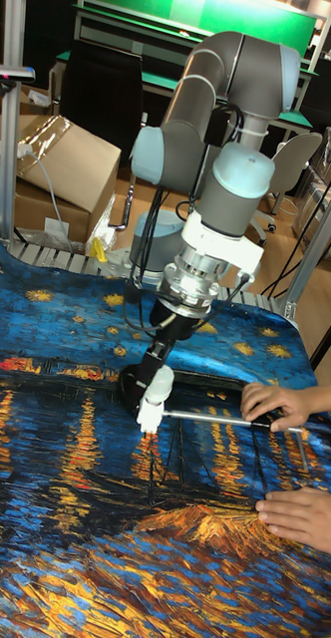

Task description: Take out the light bulb by rotating it

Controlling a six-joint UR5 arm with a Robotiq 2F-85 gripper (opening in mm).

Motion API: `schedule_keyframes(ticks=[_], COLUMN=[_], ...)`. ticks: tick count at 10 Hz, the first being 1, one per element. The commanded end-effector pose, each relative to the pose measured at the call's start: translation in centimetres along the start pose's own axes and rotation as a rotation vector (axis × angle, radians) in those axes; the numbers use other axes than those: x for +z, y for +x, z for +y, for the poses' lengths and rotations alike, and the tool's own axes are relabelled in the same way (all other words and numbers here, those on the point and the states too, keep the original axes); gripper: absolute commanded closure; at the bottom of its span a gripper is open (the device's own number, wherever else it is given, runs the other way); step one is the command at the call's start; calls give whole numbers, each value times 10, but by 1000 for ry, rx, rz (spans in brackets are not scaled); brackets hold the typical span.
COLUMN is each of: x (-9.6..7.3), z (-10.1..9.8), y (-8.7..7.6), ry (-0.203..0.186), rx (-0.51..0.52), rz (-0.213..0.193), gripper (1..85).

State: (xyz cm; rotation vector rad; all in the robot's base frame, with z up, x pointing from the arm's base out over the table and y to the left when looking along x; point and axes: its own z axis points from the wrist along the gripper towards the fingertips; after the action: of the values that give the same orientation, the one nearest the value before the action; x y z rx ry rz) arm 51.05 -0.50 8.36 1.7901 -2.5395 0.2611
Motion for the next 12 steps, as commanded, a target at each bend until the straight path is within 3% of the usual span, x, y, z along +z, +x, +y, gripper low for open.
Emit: schedule_keyframes(ticks=[1,3,4,5,6,9,12], x=[-4,-9,-9,-9,-9,-5,-8], z=[16,48,52,52,52,40,42], y=[17,3,0,-1,-3,-6,-17], ry=[-82,-215,-235,-240,-243,-204,-223], rx=[156,512,642,720,776,829,935], rz=[27,-3,-5,3,3,-2,-4], gripper=[130,140,160,170,233,260,287])
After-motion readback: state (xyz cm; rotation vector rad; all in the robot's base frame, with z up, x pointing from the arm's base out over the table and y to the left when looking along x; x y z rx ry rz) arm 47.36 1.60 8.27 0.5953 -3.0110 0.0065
